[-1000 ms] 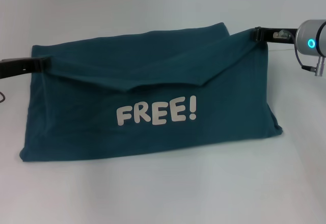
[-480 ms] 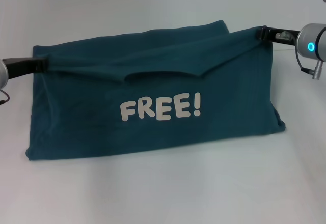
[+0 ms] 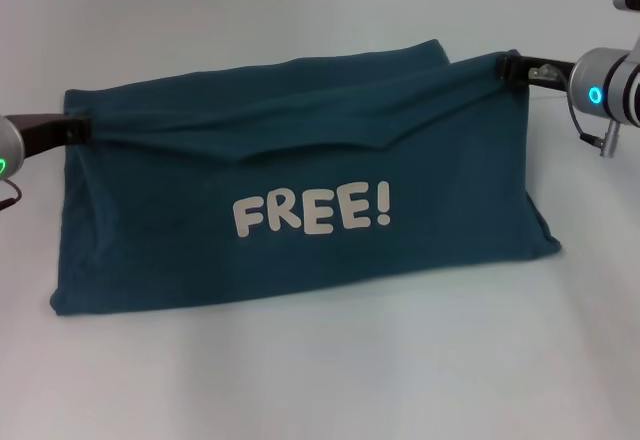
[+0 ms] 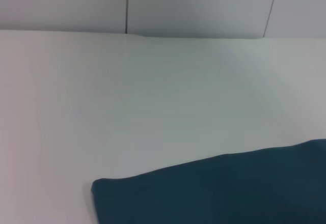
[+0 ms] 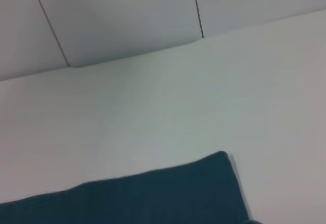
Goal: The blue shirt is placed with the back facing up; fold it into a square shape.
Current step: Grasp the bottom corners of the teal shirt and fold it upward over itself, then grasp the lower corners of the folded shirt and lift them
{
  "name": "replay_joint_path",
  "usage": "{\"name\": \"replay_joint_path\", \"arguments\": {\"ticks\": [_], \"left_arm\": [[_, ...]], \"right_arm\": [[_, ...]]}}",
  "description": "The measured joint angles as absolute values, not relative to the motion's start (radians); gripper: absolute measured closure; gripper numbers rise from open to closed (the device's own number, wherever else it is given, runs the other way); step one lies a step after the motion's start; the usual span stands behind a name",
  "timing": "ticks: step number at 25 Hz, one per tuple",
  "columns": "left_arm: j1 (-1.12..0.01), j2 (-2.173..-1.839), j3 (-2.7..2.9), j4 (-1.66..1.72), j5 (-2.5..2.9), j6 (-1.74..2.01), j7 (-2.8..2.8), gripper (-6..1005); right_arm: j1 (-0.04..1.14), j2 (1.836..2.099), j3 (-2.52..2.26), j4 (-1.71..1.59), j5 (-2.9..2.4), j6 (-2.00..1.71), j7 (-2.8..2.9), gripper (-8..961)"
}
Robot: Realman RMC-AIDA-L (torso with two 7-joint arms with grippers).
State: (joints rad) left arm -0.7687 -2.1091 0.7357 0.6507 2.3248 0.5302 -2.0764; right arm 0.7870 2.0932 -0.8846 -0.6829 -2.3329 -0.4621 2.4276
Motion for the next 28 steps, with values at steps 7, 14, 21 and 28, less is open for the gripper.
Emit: {"name": "replay_joint_path", "arguments": {"ticks": [7,14,21,28], "left_arm": [[-0.771,-2.118,0.744,0.638,2.322,0.463,-2.078,813],[-0.774,-2.113,0.745,0.631,2.327,0.461,-2.076,621],[-0.765,-2.094,0.733,0.629,2.325,0.497,-2.101,305],[-0.724,-2.044,0.655,0.760,2.478,0.902,-2.341,117]], "right_arm": [[0.788,2.090,-0.922,-0.677,-2.301,-0.414,2.425,788],[0.791,2.088,-0.933,-0.675,-2.301,-0.408,2.425,541],[0.789,2.088,-0.942,-0.666,-2.305,-0.418,2.425,239],[0.766,2.061,-0.943,-0.750,-2.313,-0.593,2.413,66]]}}
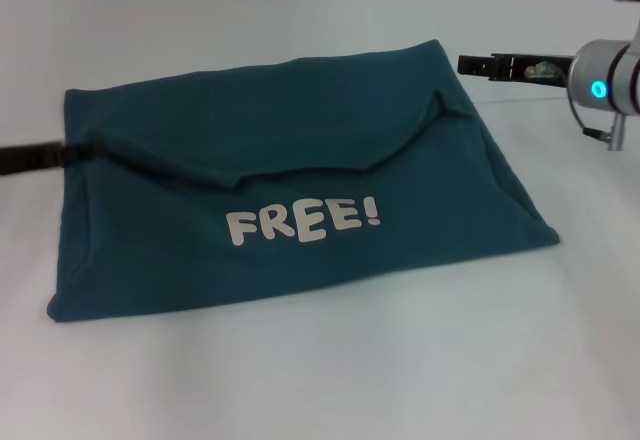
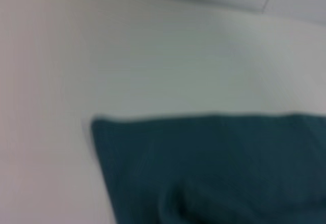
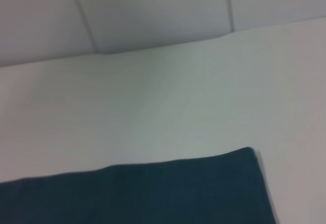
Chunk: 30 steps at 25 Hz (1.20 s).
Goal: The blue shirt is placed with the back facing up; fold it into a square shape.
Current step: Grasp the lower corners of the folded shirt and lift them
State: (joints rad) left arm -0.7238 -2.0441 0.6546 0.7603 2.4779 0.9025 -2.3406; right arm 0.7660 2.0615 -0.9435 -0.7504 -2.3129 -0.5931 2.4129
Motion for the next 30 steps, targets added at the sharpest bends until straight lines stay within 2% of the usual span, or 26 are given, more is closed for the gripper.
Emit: {"name": "replay_joint_path", "arguments": {"ticks": [3,9,24,30], "left_arm": [[-0.706,-2.035,0.654,0.865,2.600,1.100,-2.501,86],[-0.682,-2.034,0.655,0.999,2.738,1.378,-2.658,67],[-0.676,-2.034,0.643,0.955,2.799,1.428,-2.758,73],[-0.688,-2.037,0.643,0.924,2.793,1.440,-2.758,76]], "right_arm": [[0.748,2.047,-0.941,-0.813,-2.320,-0.685,2.413,40],[0.723,2.043,-0.934,-0.892,-2.358,-0.763,2.421,24],[0.731,2.045,-0.938,-0.913,-2.402,-0.783,2.425,27],[0.724,2.054,-0.939,-0.935,-2.402,-0.784,2.425,28]]}}
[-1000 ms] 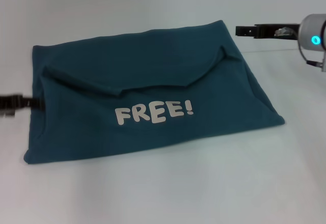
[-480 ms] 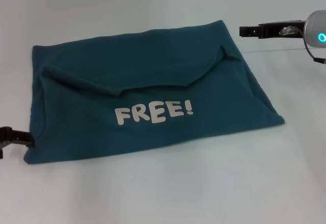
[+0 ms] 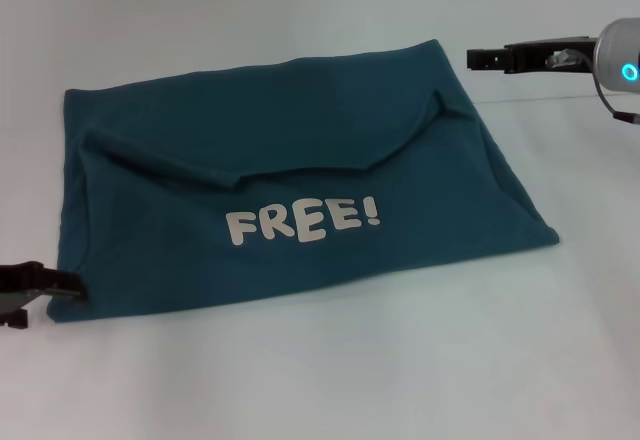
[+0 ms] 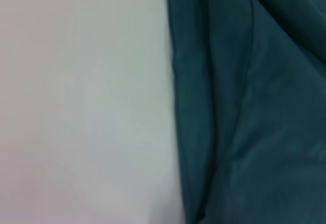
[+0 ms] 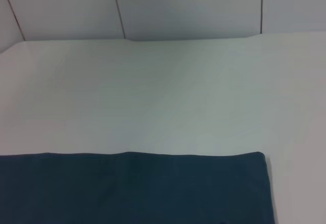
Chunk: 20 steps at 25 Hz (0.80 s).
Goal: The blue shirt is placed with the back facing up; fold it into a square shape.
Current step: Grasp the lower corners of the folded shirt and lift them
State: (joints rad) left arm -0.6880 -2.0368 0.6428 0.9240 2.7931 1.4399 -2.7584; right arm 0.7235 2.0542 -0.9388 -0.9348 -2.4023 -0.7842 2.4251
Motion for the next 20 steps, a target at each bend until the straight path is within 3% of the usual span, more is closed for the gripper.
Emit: {"name": "replay_joint_path", "arguments": {"ticks": [20], "left_arm": [[-0.727,-2.045,0.652,0.828,2.793,1.364,-2.753,85]], "right_arm": [[0.721,2.060,-0.940,-0.936,-2.402,-0.787,2.420,32]]}}
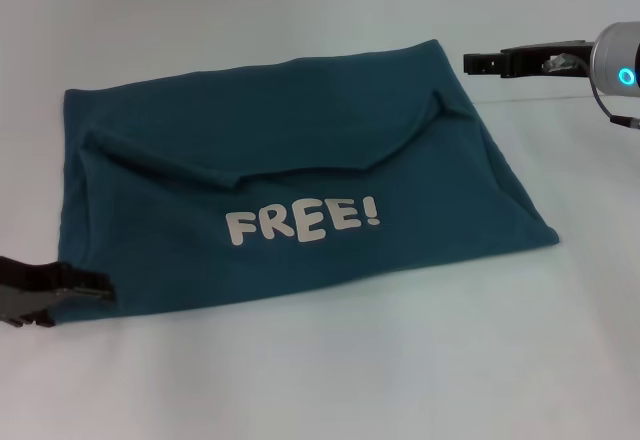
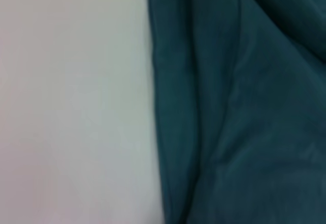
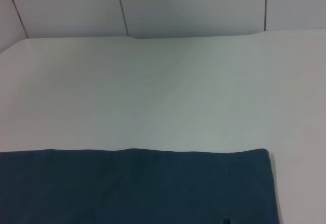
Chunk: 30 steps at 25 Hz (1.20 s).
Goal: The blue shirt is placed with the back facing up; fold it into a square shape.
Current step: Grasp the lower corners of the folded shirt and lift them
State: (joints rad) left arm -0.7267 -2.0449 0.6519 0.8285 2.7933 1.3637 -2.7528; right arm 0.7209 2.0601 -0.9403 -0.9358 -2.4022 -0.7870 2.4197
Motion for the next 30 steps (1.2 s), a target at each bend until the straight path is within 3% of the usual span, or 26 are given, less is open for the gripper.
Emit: {"name": "replay_joint_path", "arguments": {"ticks": [7,18,20,30], "left_arm": [[-0.735,-2.053,0.656,0.822,2.793,1.345,-2.733,88],[-0.749,-2.057,0.657,0.817,2.791,1.321,-2.698,273],[-0.750,-2.057,0.657,0.813,2.791,1.312,-2.696,484],[-0.754,-2.057,0.657,0.805,2.790,1.301,-2.665,857]], "right_arm": [[0.720,2.060,-0.939,-0.936,-2.402,-0.787,2.423,32],[0.715,2.068,-0.937,-0.936,-2.402,-0.784,2.423,31],[0.714,2.069,-0.936,-0.936,-2.402,-0.784,2.422,31],[0.686,2.065,-0.933,-0.997,-2.415,-0.892,2.459,34]]}}
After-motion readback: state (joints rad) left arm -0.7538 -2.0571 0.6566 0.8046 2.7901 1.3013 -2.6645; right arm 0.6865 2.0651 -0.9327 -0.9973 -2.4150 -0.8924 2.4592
